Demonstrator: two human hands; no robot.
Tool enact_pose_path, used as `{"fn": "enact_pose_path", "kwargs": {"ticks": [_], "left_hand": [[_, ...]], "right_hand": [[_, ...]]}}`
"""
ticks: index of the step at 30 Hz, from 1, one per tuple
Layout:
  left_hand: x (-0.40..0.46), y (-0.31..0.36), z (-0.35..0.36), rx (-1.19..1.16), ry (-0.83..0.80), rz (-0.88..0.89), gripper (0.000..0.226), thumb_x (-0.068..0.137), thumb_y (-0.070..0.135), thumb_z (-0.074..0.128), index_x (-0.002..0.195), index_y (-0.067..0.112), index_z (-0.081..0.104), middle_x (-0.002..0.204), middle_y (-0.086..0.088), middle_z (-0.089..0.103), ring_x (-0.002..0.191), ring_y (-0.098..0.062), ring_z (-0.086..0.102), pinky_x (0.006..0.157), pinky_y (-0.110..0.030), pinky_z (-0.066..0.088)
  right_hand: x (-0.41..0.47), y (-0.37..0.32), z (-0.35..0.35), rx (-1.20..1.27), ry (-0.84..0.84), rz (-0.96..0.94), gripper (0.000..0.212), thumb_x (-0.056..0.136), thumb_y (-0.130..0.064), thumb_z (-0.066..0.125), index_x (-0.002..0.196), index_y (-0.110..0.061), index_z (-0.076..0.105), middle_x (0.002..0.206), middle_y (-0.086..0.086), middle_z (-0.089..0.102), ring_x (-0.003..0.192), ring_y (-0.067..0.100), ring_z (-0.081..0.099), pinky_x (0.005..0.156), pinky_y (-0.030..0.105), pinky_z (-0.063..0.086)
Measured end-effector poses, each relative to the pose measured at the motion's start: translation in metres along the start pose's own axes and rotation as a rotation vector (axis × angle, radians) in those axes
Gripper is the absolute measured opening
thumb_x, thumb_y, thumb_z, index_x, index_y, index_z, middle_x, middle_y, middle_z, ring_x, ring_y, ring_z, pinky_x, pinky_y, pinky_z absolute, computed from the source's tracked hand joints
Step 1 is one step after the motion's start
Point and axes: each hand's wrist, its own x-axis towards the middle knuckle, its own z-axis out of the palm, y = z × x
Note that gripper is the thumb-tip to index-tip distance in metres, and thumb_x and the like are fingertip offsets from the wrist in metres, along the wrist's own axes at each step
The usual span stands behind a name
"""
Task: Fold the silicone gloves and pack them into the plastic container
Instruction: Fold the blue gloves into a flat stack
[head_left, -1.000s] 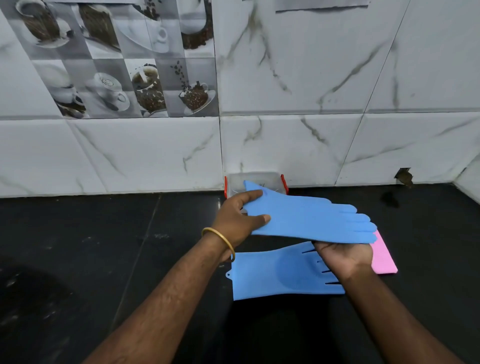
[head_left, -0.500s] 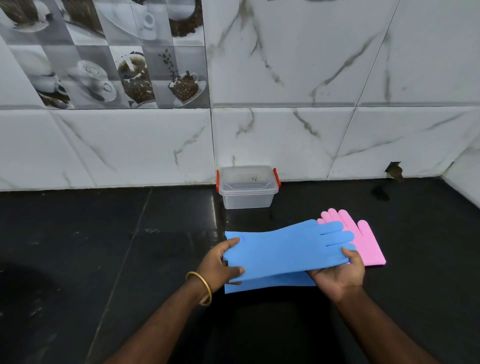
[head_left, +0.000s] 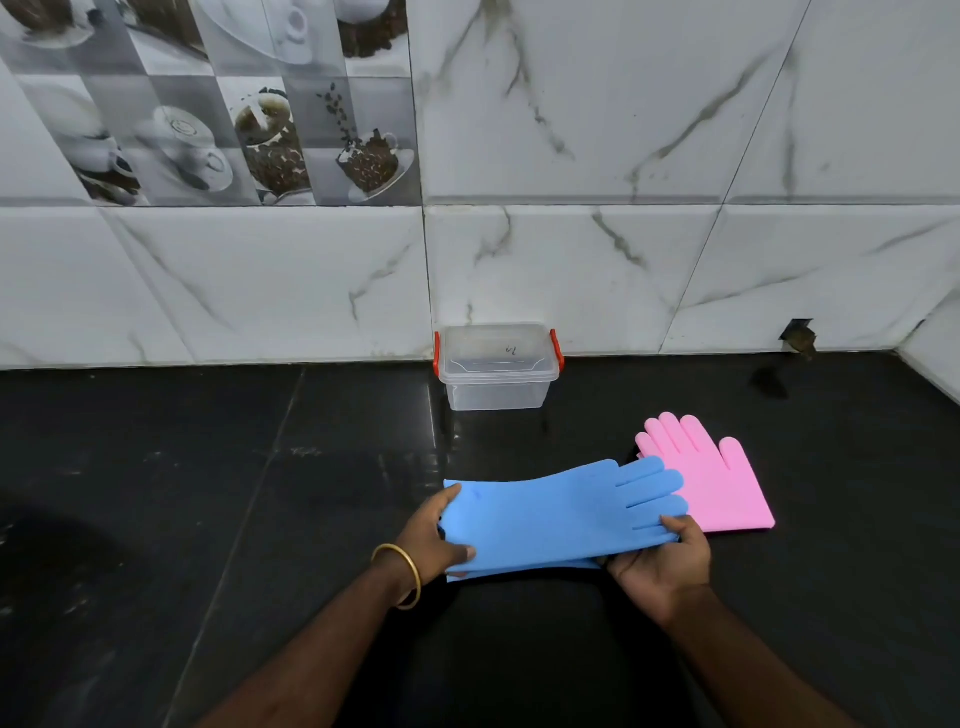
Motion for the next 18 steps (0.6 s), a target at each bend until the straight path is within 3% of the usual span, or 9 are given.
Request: {"fn": "enact_pose_path", "kwargs": {"ticks": [3,8,10,11,14,16,18], "left_hand": [[0.003,-0.003,0.001,0.081,0.004,0.024,0.095,0.069,-0.002,0.081,0.148,0.025,0.035,0.132,-0.01,0.051,0.106,-0.023,0.064,0.077,-0.028,0.06],[0.001,-0.001,0.004,0.184,0.054,0.074,0.094,0.068,0.003,0.083,0.148,0.022,0.036,0.137,0.001,0.038,0.114,-0.021,0.055,0.08,-0.017,0.054],[-0.001,0.0,0.005,0.199,0.092,0.094,0.095,0.067,0.003,0.084,0.147,0.02,0.036,0.137,0.003,0.035,0.114,-0.022,0.056,0.088,-0.027,0.055],[-0.003,0.0,0.005,0.213,0.114,0.104,0.093,0.066,0.005,0.085,0.146,0.02,0.038,0.135,0.004,0.035,0.11,-0.022,0.057,0.086,-0.026,0.055],[-0.003,0.002,0.005,0.28,0.231,0.147,0.082,0.065,0.008,0.087,0.137,0.014,0.048,0.128,0.001,0.042,0.1,-0.023,0.06,0.07,-0.01,0.048],[-0.001,0.003,0.004,0.34,0.323,0.159,0.069,0.066,0.012,0.086,0.128,0.009,0.057,0.123,-0.007,0.053,0.102,-0.02,0.06,0.079,-0.013,0.046],[0.002,0.005,0.005,0.379,0.367,0.122,0.06,0.068,0.02,0.085,0.122,0.009,0.061,0.117,-0.008,0.059,0.105,-0.02,0.06,0.09,-0.025,0.048]], "right_hand": [[-0.001,-0.002,-0.006,0.012,-0.003,-0.001,0.054,0.075,-0.024,0.047,0.125,-0.017,0.065,0.123,0.012,0.069,0.105,0.035,0.069,0.091,0.052,0.051],[-0.002,-0.011,-0.008,-0.054,0.026,-0.046,0.043,0.087,-0.024,0.045,0.125,-0.015,0.064,0.113,0.009,0.074,0.097,0.027,0.073,0.078,0.042,0.061],[-0.002,-0.016,-0.005,-0.18,0.037,-0.055,0.037,0.091,-0.023,0.049,0.124,-0.014,0.064,0.111,0.009,0.074,0.095,0.024,0.074,0.075,0.04,0.061],[-0.003,-0.019,-0.005,-0.253,0.047,-0.055,0.034,0.092,-0.021,0.053,0.122,-0.013,0.064,0.112,0.01,0.074,0.095,0.024,0.074,0.076,0.04,0.06],[-0.005,-0.026,-0.008,-0.5,0.1,-0.14,0.027,0.091,-0.01,0.06,0.117,-0.014,0.065,0.112,0.01,0.074,0.097,0.024,0.073,0.076,0.039,0.057],[-0.008,-0.028,-0.01,-0.745,0.174,-0.241,0.03,0.09,-0.005,0.063,0.117,-0.017,0.062,0.114,0.009,0.072,0.099,0.025,0.071,0.078,0.039,0.057],[-0.012,-0.029,-0.012,-0.992,0.313,-0.37,0.045,0.086,-0.002,0.069,0.126,-0.02,0.055,0.122,0.006,0.065,0.103,0.021,0.065,0.082,0.038,0.055]]}}
